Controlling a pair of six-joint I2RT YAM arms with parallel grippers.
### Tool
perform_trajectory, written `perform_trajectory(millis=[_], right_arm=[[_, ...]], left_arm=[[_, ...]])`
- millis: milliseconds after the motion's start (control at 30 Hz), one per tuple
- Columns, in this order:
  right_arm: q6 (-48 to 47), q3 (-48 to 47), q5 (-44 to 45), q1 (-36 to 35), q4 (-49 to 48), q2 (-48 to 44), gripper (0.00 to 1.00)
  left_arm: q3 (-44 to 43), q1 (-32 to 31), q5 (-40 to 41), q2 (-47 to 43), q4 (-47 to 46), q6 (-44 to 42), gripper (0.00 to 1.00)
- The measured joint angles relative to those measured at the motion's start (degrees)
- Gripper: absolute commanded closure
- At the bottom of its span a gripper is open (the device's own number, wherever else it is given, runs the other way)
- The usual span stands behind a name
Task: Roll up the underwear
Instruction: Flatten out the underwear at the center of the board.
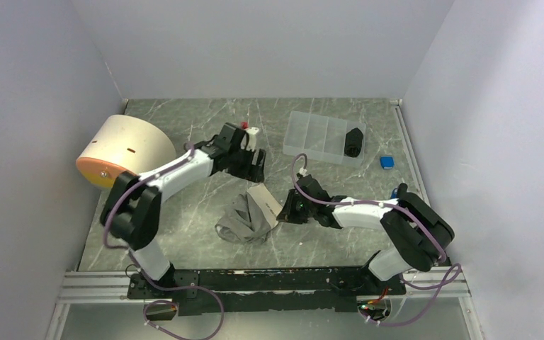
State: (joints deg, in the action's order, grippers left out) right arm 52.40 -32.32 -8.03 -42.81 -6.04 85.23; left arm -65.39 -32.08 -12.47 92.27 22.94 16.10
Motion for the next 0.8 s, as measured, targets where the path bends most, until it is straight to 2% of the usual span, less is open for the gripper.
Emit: perform_trajectory(millis=[100,200,367,433,700,800], right_arm=[[-0.5,0.5,-0.5,0.1,-0.1,0.0,0.70],[-1.0,0.6,-1.2,0.3,-0.6,-0.5,0.67],[-1.5,0.6,-0.9,0.4,0.0,-2.5,0.68],[-1.5,0.6,-0.2,0.5,0.8,-3.3,0.69],[-1.2,0.9,4.1,0.7,4.6,-8.4,0.70],[-1.0,2.0,6.2,0.7,5.4,-11.3,0.70]], left_arm=[[-6.4,0.0,-0.6,8.0,1.2,-4.9,0.21],[-11.4,0.0,-1.7,13.5,3.6,-9.5,0.23],[-15.4,0.1,-5.0,17.8,7.6,-15.2,0.23],[-16.1,0.1,-6.0,18.8,9.5,-17.0,0.27],[-17.6,0.1,-6.0,22.9,14.1,-20.6,0.28],[-17.6,0.0,-6.4,23.1,15.0,-21.7,0.33]])
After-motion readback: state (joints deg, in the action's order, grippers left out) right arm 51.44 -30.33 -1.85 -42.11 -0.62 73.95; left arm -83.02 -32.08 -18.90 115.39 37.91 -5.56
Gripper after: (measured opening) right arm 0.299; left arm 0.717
